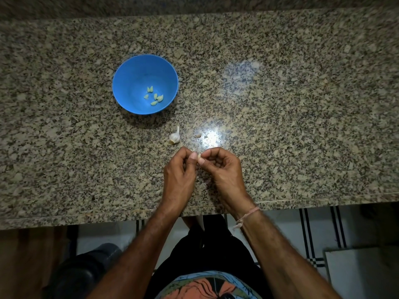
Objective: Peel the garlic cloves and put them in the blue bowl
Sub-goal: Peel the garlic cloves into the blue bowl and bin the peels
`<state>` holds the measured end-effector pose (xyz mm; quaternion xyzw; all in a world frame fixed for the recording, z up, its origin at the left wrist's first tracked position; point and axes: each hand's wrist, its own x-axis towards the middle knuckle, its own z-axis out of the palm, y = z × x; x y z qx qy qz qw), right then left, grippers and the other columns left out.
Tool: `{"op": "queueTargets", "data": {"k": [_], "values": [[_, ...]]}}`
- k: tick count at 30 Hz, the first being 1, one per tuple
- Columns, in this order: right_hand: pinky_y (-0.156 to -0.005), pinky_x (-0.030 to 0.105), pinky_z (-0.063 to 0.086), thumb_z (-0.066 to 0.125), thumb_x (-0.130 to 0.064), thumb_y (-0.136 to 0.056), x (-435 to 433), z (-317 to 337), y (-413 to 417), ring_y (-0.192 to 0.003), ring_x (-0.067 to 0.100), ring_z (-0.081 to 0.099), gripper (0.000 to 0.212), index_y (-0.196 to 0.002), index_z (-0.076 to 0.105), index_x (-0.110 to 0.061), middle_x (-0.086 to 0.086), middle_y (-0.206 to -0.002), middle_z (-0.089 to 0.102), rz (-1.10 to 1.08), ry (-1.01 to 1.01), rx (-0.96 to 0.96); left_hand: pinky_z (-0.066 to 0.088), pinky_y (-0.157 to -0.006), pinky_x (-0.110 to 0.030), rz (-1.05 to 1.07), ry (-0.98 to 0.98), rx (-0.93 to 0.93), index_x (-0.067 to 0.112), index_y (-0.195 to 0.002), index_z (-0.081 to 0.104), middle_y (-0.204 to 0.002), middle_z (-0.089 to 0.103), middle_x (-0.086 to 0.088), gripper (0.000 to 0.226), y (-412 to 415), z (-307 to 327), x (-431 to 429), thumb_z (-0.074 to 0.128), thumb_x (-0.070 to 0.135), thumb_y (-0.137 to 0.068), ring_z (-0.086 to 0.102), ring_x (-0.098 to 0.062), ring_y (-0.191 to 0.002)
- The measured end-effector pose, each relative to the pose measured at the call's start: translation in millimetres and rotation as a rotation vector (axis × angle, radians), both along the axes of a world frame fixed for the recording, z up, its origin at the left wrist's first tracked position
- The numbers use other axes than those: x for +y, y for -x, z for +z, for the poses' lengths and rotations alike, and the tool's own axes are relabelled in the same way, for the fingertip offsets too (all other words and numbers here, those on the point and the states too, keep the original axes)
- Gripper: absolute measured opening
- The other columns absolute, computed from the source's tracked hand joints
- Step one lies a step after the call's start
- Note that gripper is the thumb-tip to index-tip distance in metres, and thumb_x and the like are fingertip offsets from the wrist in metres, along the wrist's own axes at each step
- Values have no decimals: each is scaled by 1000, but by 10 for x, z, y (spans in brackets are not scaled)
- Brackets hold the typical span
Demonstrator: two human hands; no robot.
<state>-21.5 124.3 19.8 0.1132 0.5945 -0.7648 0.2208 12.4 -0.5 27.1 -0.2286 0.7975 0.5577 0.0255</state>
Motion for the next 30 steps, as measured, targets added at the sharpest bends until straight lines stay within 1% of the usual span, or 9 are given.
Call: {"op": "queueTargets", "data": {"k": [3, 7, 10, 13, 16, 19, 22, 25, 30], "values": [[-82, 24, 58, 80, -3, -88, 11, -2, 26, -89, 14, 70, 19, -104, 70, 1, 5, -94, 73, 21, -29, -1, 43, -59, -31, -5, 10, 2, 13, -92, 59, -81, 62, -16, 29, -12, -14, -8, 51, 35, -110, 50, -13, -67], [-84, 26, 59, 81, -6, -88, 19, 10, 21, -90, 15, 71, 23, -107, 70, 1, 8, -97, 73, 21, -47, 13, 39, -55, -23, 3, 39, 4, 12, -93, 59, -80, 62, -16, 27, -8, 4, -1, 51, 32, -110, 48, -9, -64], [-89, 30, 60, 83, -10, -87, 7, 43, 5, -96, 22, 73, 24, -106, 71, -2, 12, -102, 75, 7, -63, 17, 39, -53, -24, 9, 74, 22, 10, -93, 59, -78, 62, -13, 29, -23, 35, 1, 51, 31, -110, 49, -10, -61], [-90, 29, 60, 82, -10, -89, 1, 75, -13, -101, 22, 74, 22, -108, 72, -5, 10, -104, 76, 22, -84, 14, 40, -54, -26, 0, 87, 27, 11, -92, 58, -77, 62, -9, 29, -46, 57, -14, 50, 32, -110, 50, -11, -63], [-92, 32, 61, 78, -10, -92, -17, 102, -59, -107, 26, 73, 19, -110, 72, -7, 12, -109, 75, 33, -105, 33, 34, -53, -22, -8, 121, 37, 13, -89, 56, -71, 54, 1, 29, -69, 97, -20, 51, 32, -110, 42, -5, -60], [-89, 29, 60, 76, -9, -94, -25, 164, -101, -104, 21, 72, 17, -109, 71, -11, 8, -109, 74, 36, -87, 64, 37, -55, -21, 20, 105, 20, 15, -89, 58, -72, 57, 0, 30, -94, 126, -5, 50, 35, -110, 46, -6, -62], [-88, 31, 59, 72, -5, -96, 15, 228, -134, -99, 12, 67, 17, -109, 69, -16, 0, -106, 71, 89, -188, 230, 49, -61, -36, 79, -70, -44, 17, -92, 64, -81, 66, -10, 31, -118, 160, 4, 50, 38, -109, 56, -14, -69], [-92, 38, 61, 71, -6, -97, 69, 292, -170, -102, 16, 71, 15, -106, 70, -17, -3, -105, 73, 169, -306, 379, 49, -63, -37, 24, -160, -59, 15, -95, 67, -83, 69, -7, 31, -166, 210, -34, 50, 37, -109, 60, -12, -72], [-83, 32, 60, 74, -7, -94, 136, 443, -247, -92, 17, 71, 8, -97, 69, -13, -2, -94, 71, 217, -385, 510, 44, -57, -34, -82, -31, 36, 9, -88, 59, -78, 61, -20, 35, -278, 340, -64, 49, 36, -110, 51, -15, -65]]}}
